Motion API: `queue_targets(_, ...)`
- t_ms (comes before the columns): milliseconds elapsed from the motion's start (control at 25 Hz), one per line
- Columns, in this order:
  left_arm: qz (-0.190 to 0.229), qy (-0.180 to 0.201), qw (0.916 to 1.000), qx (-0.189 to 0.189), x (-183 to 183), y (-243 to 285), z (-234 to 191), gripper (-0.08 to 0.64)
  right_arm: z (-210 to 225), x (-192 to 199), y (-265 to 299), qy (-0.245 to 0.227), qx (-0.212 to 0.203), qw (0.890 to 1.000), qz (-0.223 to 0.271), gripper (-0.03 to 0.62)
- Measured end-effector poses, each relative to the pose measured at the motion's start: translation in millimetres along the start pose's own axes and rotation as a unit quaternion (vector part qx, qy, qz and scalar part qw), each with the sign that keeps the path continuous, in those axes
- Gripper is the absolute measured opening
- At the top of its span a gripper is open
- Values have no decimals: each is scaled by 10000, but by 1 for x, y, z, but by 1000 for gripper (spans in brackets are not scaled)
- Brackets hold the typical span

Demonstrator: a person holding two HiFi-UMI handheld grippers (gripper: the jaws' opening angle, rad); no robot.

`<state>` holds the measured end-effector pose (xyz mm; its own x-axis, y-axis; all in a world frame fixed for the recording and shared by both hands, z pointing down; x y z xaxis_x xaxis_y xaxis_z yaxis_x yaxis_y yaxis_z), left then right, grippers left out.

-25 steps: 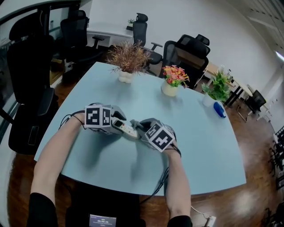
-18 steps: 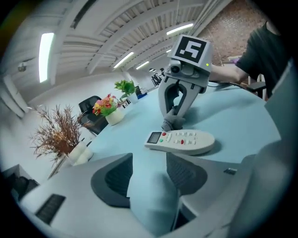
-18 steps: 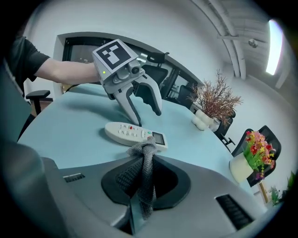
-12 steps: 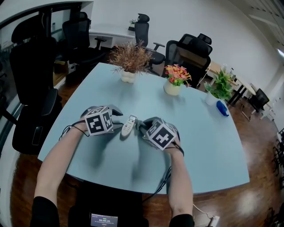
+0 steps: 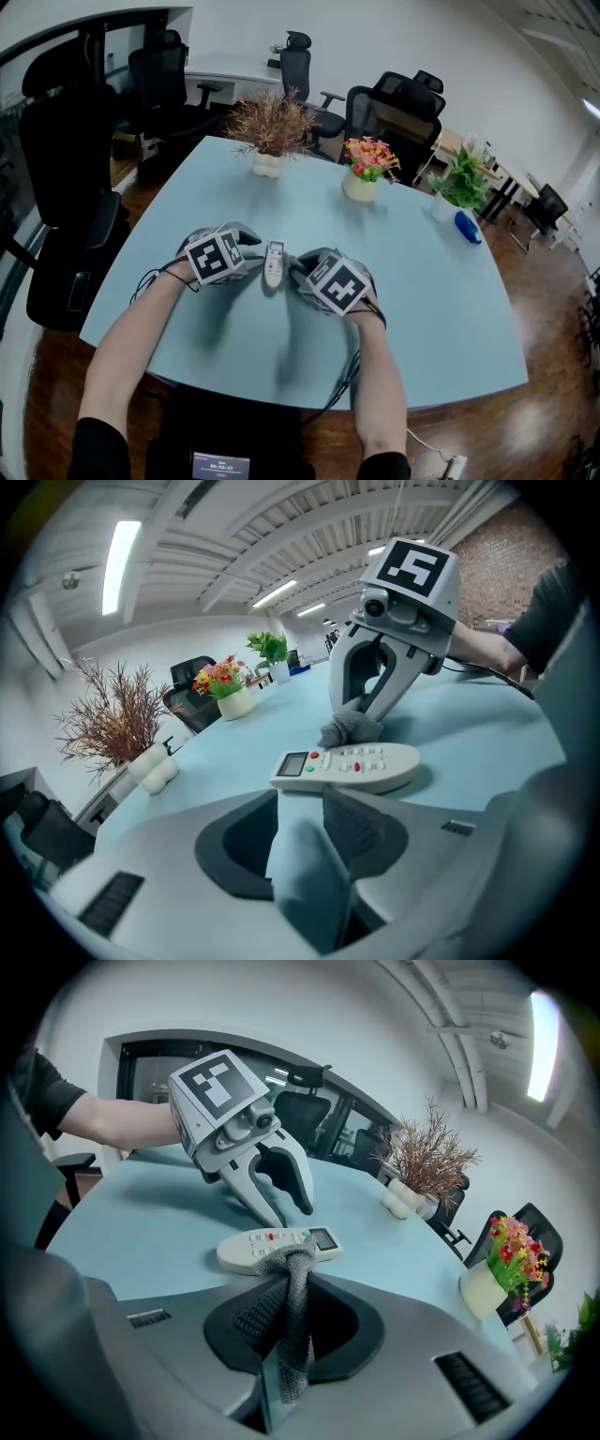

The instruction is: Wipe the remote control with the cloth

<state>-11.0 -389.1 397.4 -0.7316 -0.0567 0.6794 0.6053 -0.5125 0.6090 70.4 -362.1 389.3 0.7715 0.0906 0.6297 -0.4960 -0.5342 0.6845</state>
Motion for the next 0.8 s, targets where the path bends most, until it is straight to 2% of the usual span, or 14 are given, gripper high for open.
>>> queue_targets(280,-107,12,9997,-241,-4,2,-7,158,-2,3,3,29,-91,10000,-29,28)
queue_targets(680,-112,-251,9977,-618,-4,-1,-16,158,-7,3,1,88,-193,9998,-3,28)
queue_targets(800,-97,-256,9968,-756,-8,-6,-16,156,-4,2,-3,119,-10,9999,-53,28)
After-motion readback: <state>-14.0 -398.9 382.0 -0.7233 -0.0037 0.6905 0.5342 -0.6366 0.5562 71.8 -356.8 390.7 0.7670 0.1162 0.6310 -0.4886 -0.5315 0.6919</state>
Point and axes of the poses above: the fingertips, and each gripper's own axes: y forward along the fingers, z to its right, x out of its underside, the point moved 3 cm from there along -y, backward along the fingers, and after that the axes turned 1 degree about y, right-handed, at the moved point
